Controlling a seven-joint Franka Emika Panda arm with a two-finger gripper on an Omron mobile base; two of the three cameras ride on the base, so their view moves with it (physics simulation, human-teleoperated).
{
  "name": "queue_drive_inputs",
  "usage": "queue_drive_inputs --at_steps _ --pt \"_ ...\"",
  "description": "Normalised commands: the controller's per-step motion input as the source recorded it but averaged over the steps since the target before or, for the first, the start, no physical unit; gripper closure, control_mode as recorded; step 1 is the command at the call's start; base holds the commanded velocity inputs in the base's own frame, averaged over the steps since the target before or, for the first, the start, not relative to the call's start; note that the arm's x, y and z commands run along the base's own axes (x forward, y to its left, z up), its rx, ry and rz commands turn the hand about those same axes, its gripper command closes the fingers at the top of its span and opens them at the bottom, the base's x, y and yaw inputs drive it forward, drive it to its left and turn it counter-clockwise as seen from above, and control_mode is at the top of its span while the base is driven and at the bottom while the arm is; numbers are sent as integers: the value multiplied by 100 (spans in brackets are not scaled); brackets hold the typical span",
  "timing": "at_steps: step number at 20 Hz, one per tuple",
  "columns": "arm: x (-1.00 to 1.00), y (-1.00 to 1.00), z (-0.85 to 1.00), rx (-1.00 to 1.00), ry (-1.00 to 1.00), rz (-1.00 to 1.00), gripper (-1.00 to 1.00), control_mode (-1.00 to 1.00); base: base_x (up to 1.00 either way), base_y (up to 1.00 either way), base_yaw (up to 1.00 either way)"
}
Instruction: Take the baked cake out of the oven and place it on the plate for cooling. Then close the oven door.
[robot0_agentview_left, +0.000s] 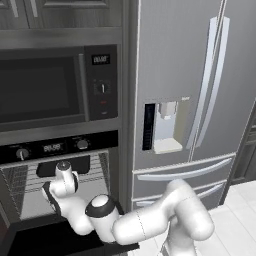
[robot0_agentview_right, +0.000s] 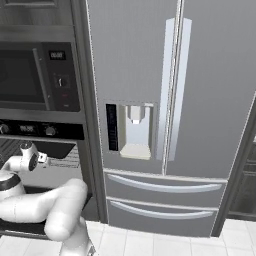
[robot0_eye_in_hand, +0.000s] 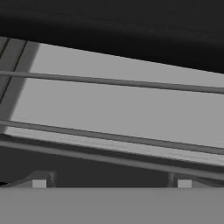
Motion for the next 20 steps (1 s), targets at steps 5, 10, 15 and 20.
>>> queue_drive_inputs --at_steps 5,10,15,20 --pt "42 20 -15 -2 -15 0 -100 -100 0 0 0" --pt "27 29 -22 -7 -24 0 -100 -100 0 0 0" --pt "-1 38 -35 -10 -24 0 -100 -100 0 0 0" --pt "-32 43 -41 -6 -3 0 -100 -100 0 0 0"
